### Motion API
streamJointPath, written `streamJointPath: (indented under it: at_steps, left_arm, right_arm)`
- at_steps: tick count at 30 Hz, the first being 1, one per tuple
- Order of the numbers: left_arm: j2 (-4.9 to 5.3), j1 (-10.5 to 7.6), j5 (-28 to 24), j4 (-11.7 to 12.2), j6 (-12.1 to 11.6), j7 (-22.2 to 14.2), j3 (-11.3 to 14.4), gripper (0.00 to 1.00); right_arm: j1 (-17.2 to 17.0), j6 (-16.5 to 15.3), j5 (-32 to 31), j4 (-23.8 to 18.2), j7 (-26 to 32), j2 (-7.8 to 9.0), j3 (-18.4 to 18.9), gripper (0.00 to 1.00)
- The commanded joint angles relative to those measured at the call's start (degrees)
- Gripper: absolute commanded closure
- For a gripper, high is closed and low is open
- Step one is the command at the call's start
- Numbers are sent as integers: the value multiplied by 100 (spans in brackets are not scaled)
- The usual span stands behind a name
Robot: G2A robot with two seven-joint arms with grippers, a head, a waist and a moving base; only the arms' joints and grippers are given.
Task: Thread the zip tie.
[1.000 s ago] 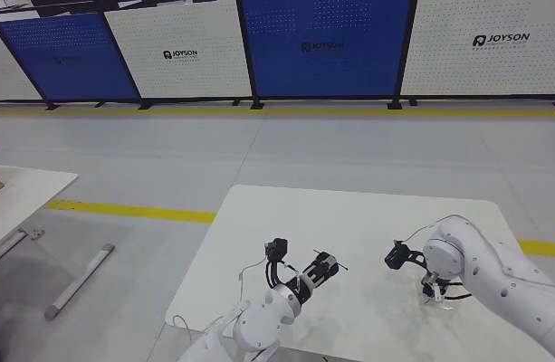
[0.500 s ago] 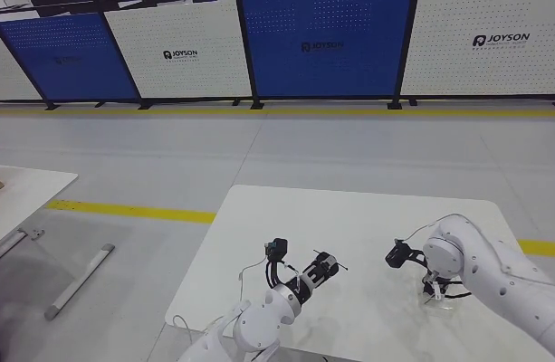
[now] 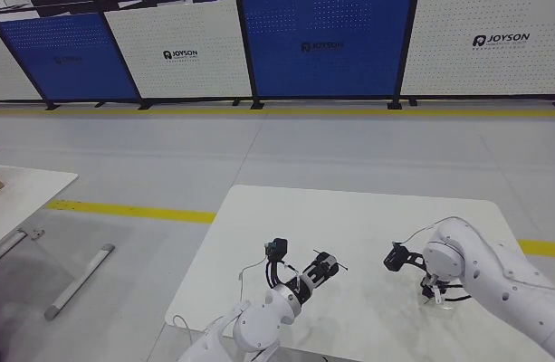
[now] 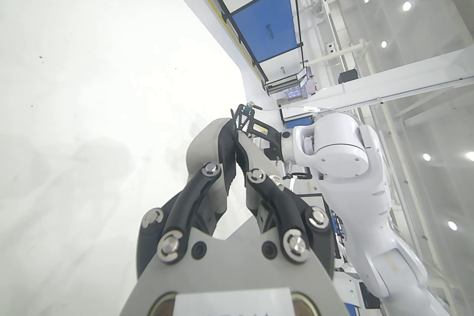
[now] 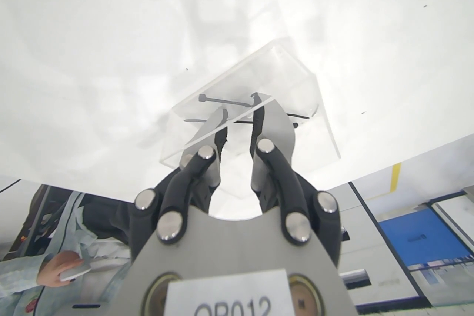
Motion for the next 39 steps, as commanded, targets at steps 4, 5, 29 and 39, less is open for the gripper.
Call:
streamJointPath:
  at_steps: [4,5,29,39]
  left_arm:
    - [0,0,0,0,0,0,0,100]
    - [0,0,0,0,0,0,0,100]
    - [0,0,0,0,0,0,0,100]
    - [0,0,0,0,0,0,0,100]
  right_arm:
    - [22,0,-9,40,0,-31,0,72]
    - [30,0,-7,46,0,-34,0,71]
    - [-5,0,385,189,0,-55,0,83]
    - [71,0,469,48,0,29,0,100]
